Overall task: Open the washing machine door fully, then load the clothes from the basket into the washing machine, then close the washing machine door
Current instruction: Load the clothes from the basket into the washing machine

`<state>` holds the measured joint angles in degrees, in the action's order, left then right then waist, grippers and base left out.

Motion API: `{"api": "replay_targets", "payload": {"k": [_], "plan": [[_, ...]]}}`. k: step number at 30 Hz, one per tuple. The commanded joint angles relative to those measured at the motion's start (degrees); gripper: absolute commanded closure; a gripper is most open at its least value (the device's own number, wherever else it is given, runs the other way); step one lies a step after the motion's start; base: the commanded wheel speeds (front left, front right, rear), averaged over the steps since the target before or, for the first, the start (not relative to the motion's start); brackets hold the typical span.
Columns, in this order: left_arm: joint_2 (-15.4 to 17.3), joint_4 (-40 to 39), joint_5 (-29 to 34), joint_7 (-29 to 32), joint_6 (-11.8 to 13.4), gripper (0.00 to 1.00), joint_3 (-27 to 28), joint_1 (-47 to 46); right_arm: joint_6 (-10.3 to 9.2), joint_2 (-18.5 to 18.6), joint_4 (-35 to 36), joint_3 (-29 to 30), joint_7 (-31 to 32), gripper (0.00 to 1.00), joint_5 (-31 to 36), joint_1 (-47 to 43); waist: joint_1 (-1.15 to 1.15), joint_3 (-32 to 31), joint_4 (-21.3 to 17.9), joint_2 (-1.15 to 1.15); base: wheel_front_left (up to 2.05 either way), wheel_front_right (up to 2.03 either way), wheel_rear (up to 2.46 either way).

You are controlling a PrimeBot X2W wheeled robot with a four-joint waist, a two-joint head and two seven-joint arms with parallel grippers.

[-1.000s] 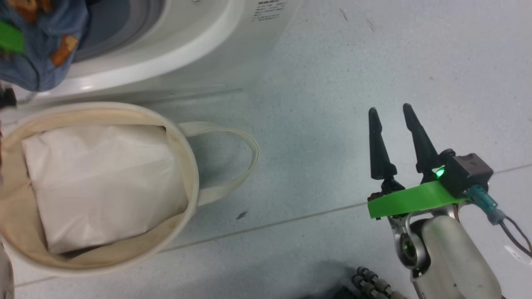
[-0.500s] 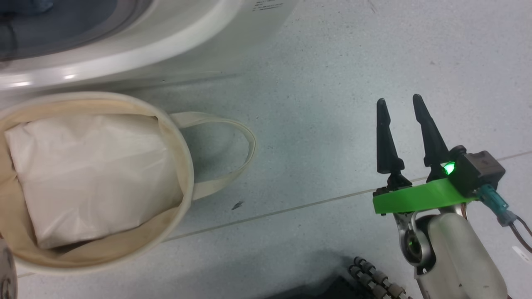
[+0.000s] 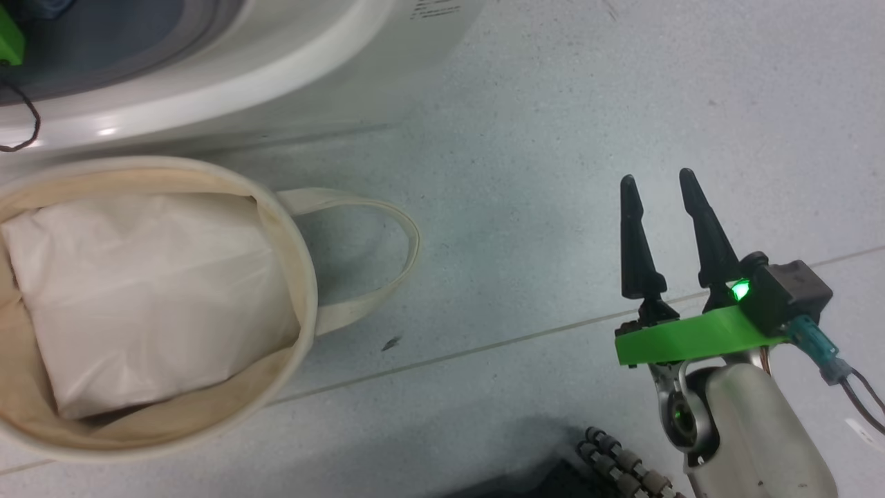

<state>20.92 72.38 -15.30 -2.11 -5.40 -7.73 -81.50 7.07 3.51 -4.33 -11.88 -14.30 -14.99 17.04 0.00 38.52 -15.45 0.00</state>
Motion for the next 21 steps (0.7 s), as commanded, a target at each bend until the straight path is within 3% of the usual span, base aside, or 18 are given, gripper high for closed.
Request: {"api": "replay_targets", "payload": {"k": [1,8,21], "plan": [[2.02,-0.61,-0.48,-1.47,0.51,0.00,0.62,-0.33,0.42,-0.38,1.36,-1.11,-0.70,0.00,-0.31,-1.22,0.00,-0.72,0.30,0.00,0.00,0.00,0.00],[0.14,-2.28,-2.55,-12.30,-0.18,0.00,2.19,3.68,0.42,-0.51,0.11,-1.23,-0.70,0.00,-1.09,-0.44,0.00,-3.72,2.10,0.00,0.00,0.00,0.00],[-4.55,-25.87,-4.37,-12.87,-1.91,0.00,10.97,30.26,0.42,-0.21,-5.01,-3.01,-0.70,0.00,-3.78,1.34,0.00,-15.89,7.67,0.00,0.00,0.00,0.00]]}}
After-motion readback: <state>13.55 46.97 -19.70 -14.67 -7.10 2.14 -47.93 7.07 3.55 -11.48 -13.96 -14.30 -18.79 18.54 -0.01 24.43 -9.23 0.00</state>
